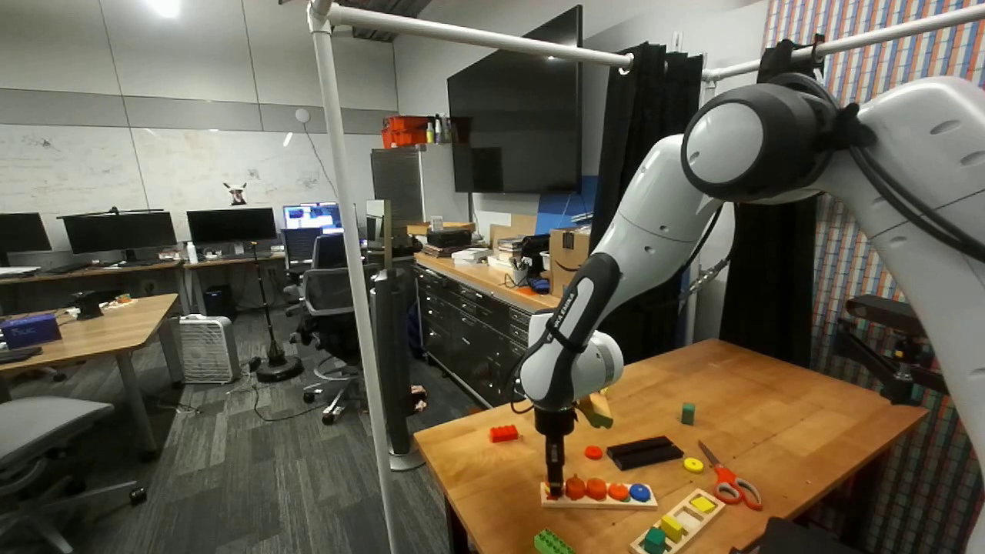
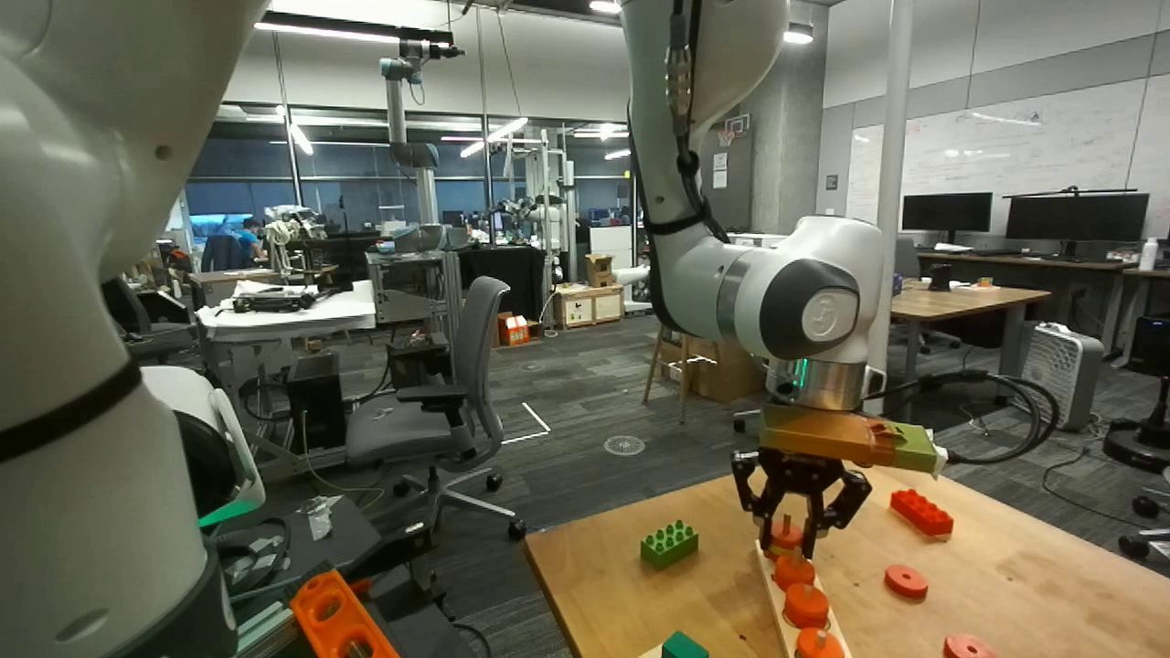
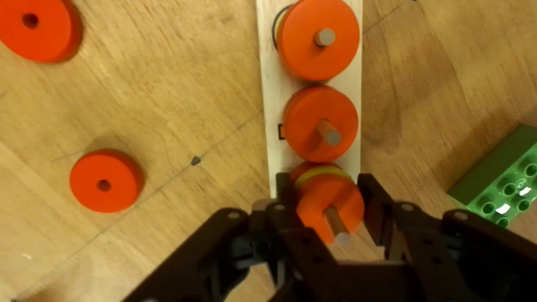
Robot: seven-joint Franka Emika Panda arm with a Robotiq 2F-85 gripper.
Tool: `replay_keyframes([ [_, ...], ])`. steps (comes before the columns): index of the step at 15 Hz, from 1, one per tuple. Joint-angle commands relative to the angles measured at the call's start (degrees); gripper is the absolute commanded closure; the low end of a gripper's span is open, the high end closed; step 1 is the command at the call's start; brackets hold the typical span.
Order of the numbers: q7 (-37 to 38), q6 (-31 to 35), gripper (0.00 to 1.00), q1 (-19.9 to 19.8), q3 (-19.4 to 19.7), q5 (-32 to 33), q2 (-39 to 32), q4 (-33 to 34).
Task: Put an orange circle from the wooden object.
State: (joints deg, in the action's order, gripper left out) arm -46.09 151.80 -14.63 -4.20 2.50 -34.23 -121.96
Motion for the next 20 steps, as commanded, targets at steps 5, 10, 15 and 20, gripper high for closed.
replay_keyframes([
  [5, 1.03, 6.25, 0.77, -0.33, -0.73, -0.10, 1.90, -2.45],
  [10, 3.79, 6.11, 0.77, 0.90, 0.21, 0.89, 2.91, -2.72],
  [15, 6.52, 1.03, 0.77, 1.83, 0.53, 1.19, 3.90, -1.71],
  [20, 8.59, -3.10, 0.77, 2.71, 0.58, 1.14, 4.95, -0.76],
])
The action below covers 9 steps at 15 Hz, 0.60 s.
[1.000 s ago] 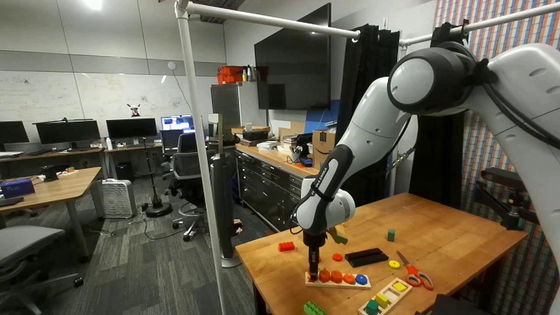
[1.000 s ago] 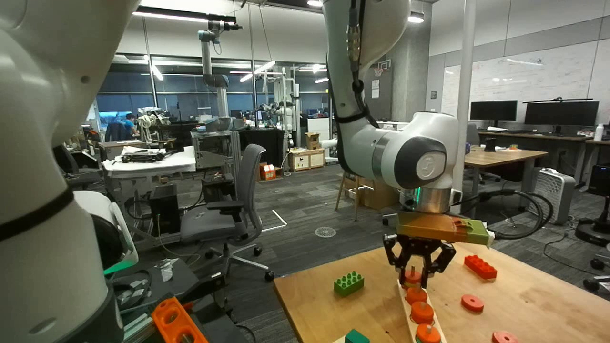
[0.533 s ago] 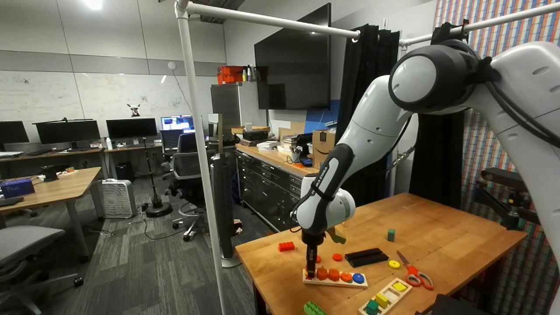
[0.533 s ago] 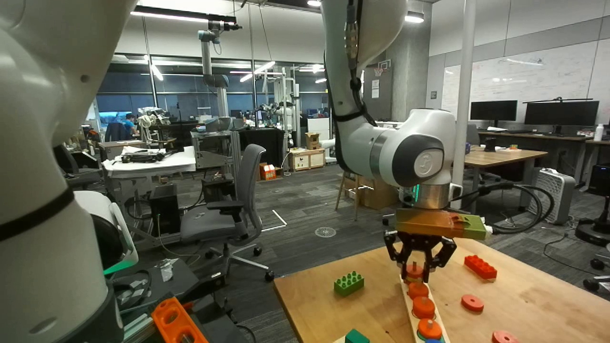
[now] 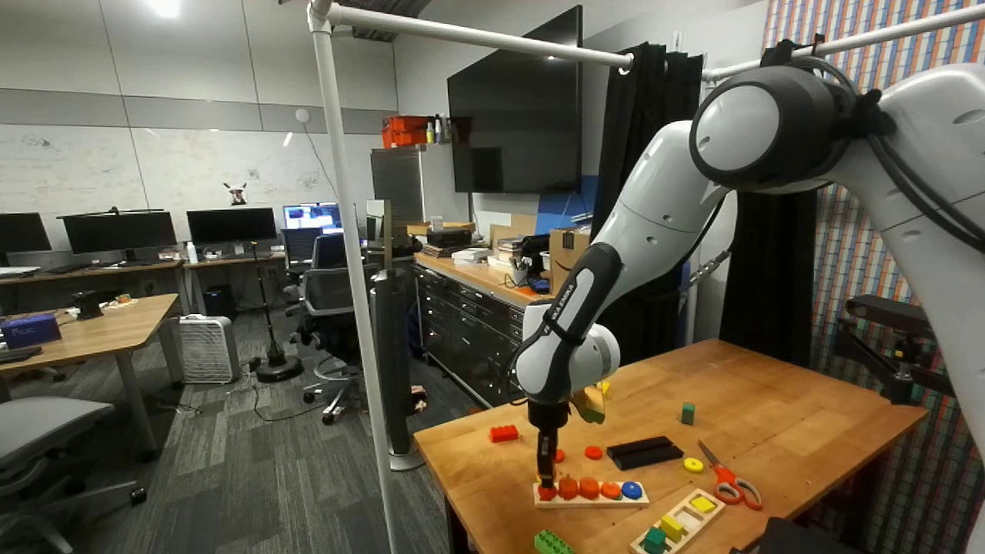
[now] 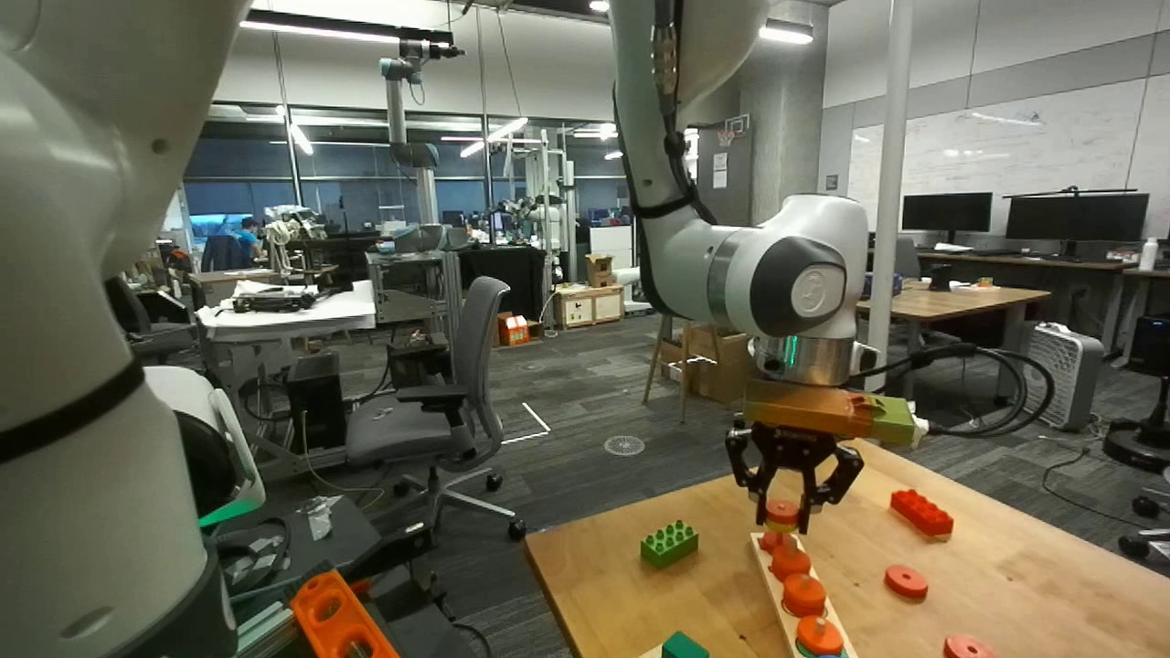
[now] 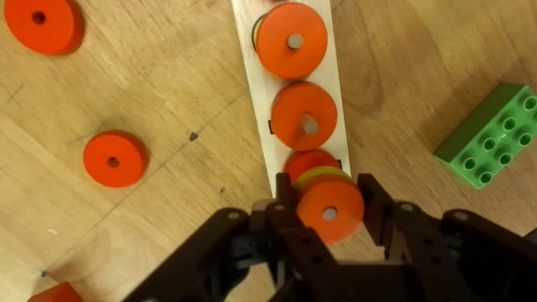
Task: Put an orange circle from the wooden object.
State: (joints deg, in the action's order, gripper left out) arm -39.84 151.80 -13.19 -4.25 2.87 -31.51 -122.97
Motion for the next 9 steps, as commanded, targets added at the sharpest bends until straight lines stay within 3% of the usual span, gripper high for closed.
replay_keyframes([
  [1, 2.67, -3.65, 0.77, 1.45, 0.58, 0.74, 2.52, 0.45],
  [9, 5.18, -7.21, 0.77, 3.70, 0.21, 0.64, 3.19, 3.91],
])
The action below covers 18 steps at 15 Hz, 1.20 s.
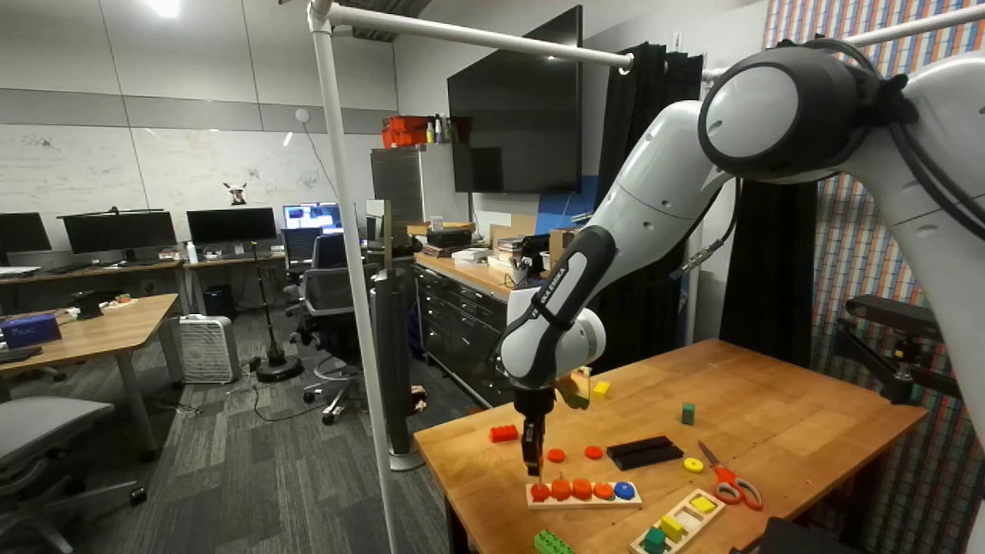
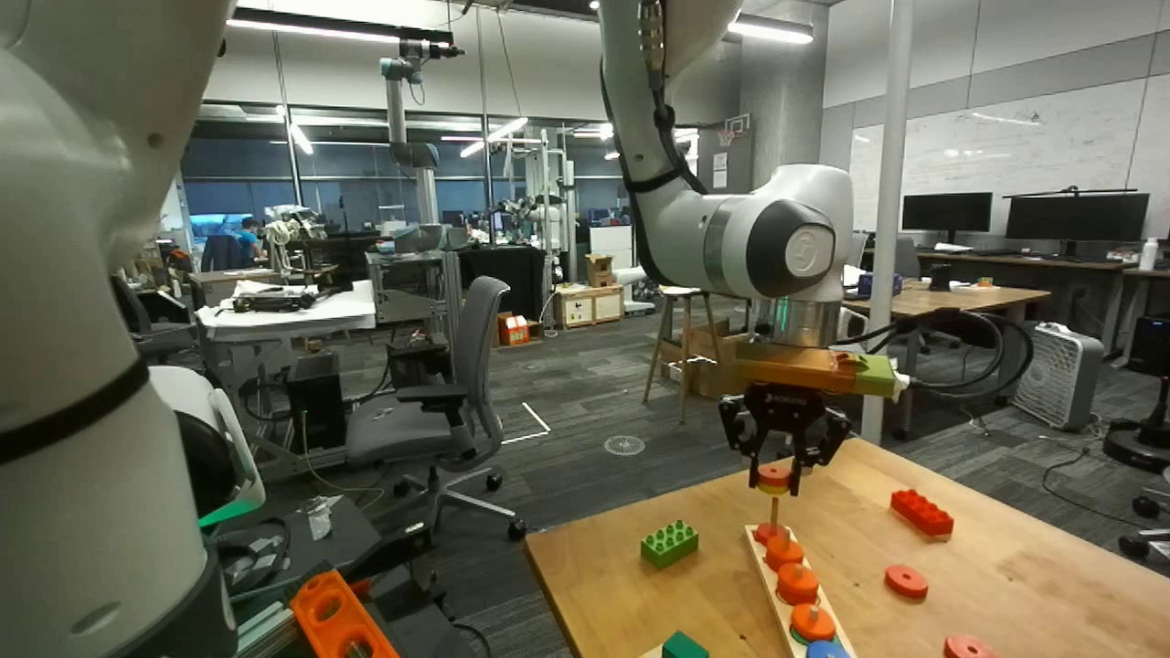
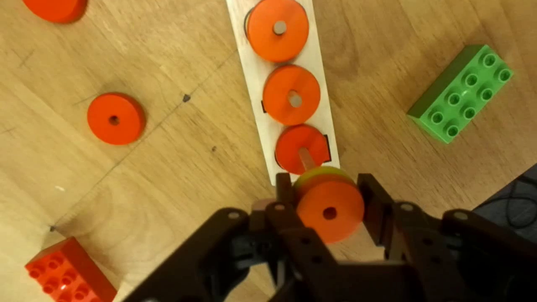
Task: Put an orange circle from the wooden object.
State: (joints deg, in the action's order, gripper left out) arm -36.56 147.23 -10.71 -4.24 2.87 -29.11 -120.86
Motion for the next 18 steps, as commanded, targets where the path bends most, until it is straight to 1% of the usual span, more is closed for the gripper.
replay_keyframes([
  [1, 1.96, -3.12, 0.77, 1.33, 0.05, 0.44, 0.48, 2.47],
  [6, 0.20, -2.74, 0.77, 0.08, -1.12, -1.48, -1.99, 4.66],
  [10, -0.99, -2.28, 0.77, -1.53, -2.41, -4.16, -5.64, 6.62],
  [18, 0.02, -2.74, 0.77, -1.69, -4.19, -4.70, -13.10, 12.57],
])
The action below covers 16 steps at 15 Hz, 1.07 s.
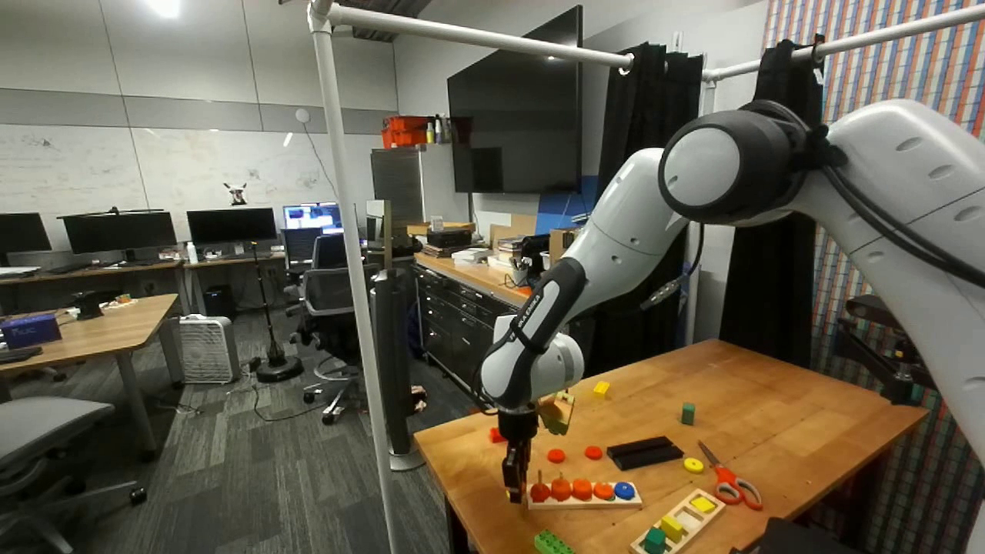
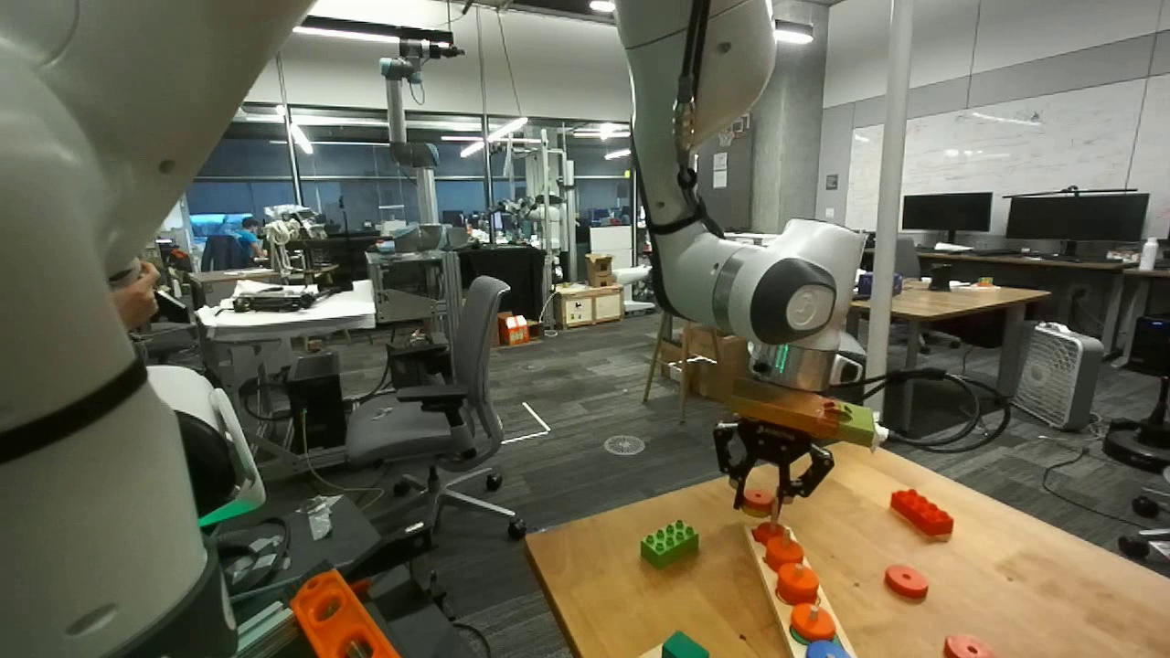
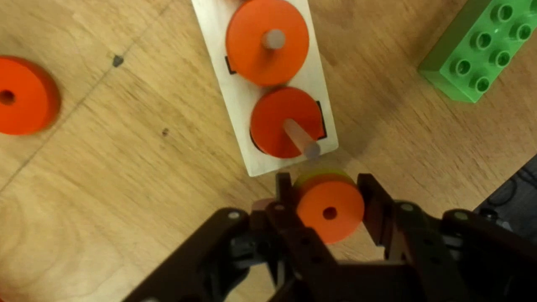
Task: Put an orange circle from the wooden object.
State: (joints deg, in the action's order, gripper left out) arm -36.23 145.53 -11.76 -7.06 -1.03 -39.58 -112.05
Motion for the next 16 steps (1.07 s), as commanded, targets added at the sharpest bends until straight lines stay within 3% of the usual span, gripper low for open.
replay_keyframes([
  [1, -0.23, -1.01, 0.77, -0.55, -1.51, -0.65, -3.34, 4.46],
  [8, 0.35, -1.17, 0.77, -0.30, -1.58, -0.19, -5.10, 6.51],
  [9, 0.80, -1.29, 0.33, -0.06, -1.34, -0.07, -5.08, 6.61],
  [10, 0.91, -1.47, 0.32, -0.05, -1.36, -0.10, -5.05, 6.72],
  [14, 2.78, -2.56, 0.03, 1.08, -0.93, 0.44, -1.85, 5.35],
  [16, 3.90, -2.47, 0.00, 1.55, -1.07, 0.41, 1.98, 2.76],
])
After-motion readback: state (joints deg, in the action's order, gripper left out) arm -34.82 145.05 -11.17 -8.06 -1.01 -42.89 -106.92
